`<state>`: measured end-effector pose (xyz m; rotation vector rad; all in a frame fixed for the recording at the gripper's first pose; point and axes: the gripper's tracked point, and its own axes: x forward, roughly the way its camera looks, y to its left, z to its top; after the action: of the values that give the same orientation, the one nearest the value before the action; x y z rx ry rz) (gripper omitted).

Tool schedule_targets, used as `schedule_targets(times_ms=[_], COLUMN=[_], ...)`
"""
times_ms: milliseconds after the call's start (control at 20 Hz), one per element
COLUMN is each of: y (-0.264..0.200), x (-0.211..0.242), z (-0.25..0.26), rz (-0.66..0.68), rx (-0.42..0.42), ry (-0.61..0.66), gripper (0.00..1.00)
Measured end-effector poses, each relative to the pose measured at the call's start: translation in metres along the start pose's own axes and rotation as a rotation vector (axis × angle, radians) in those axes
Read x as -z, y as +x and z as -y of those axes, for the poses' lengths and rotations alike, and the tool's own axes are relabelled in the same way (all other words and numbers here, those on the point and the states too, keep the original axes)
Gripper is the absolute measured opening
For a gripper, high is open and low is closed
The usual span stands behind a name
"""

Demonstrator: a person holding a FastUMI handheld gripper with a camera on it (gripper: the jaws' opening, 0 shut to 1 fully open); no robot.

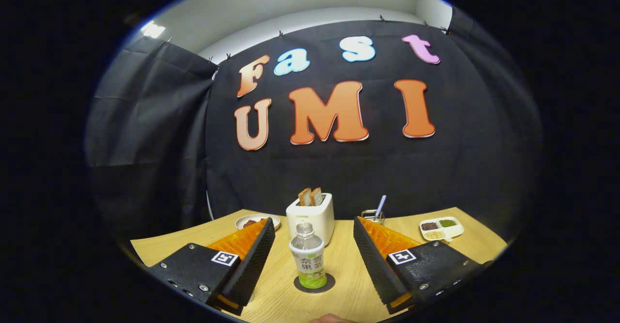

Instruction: Take the bottle from table, then pour the juice into the cup, finally place the bottle on the coaster

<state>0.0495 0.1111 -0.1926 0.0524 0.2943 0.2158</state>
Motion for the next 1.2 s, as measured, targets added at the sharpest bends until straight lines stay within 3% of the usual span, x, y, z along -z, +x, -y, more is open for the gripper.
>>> schedule_targets(times_ms=[350,850,1200], y=[-0.078,-0.148,-0.162], x=[-0.094,-0.158,-0.177], z=[0.025,0.022,0.01], rz=[0.16,0.237,0.269], rx=[0.093,0.148,0.154], ry=[-0.044,-0.159,-0.196], gripper=[0.97,0.97,0.97])
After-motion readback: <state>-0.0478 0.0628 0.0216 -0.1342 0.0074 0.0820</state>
